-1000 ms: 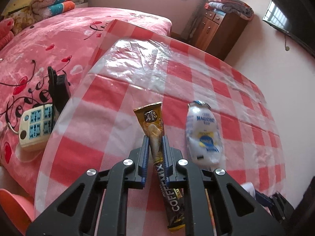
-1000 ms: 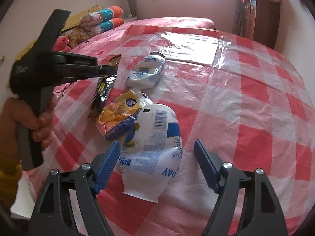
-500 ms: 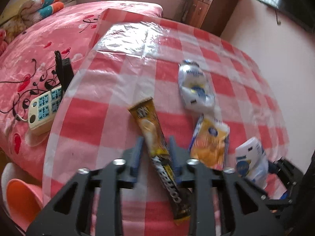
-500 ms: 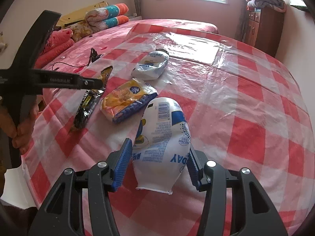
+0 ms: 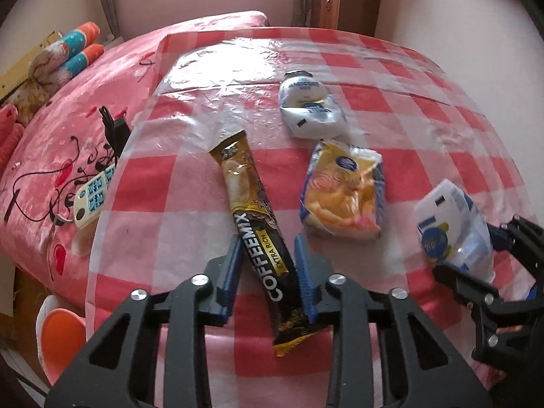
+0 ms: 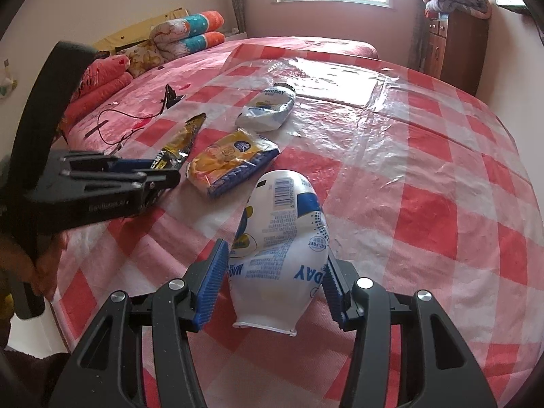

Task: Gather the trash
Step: 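Lift the coffee stick and milk bag and carry them over the orange bucket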

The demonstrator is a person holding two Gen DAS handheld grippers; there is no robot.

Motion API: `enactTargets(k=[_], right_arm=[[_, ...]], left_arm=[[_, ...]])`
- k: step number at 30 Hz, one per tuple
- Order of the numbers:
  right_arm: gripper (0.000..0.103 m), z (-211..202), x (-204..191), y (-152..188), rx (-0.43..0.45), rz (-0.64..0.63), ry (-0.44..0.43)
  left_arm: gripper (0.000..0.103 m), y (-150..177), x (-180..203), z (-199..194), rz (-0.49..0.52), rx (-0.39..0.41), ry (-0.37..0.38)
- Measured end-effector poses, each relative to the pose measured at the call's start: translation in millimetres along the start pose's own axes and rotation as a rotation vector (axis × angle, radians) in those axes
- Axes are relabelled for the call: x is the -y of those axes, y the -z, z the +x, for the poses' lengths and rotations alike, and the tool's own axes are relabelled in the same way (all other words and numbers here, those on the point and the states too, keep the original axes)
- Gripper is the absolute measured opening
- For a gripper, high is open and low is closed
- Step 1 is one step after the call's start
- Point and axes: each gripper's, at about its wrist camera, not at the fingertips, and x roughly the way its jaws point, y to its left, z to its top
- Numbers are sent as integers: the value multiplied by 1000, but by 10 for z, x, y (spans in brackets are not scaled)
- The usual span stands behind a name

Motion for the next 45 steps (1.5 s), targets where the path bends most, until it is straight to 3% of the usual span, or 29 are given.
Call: enactTargets(k=[7, 23, 24, 26, 32, 35, 36, 37, 39, 45], right_arm=[[54, -32, 29, 30, 0, 53, -45], [52, -99, -172, 76, 6, 50, -131], [51, -107, -190, 66, 6, 47, -135], [29, -120, -222, 44, 7, 43, -146], [28, -118, -318, 2, -3, 11, -131], [34, -83, -303, 6, -24, 14, -107], [41, -70, -297, 8, -28, 14, -96], [58, -57, -296, 17, -32, 13, -78], [73, -15, -294, 20, -36, 11, -52], [79, 121, -352, -14, -50, -46, 29]], left_arm=[[19, 131, -1, -70, -39, 28, 45], [17, 520, -452, -376, -220, 50, 181], [17, 542, -484, -420, -226, 58, 183], [17, 590, -571, -517, -245, 77, 181], [17, 718, -774, -673, -292, 109, 173], [17, 784, -838, -695, -305, 110, 172], [17, 804, -854, -699, -309, 109, 173], [17, 821, -871, -704, -312, 109, 173], [17, 856, -903, -711, -319, 109, 176], [17, 929, -1001, -735, -333, 118, 169]])
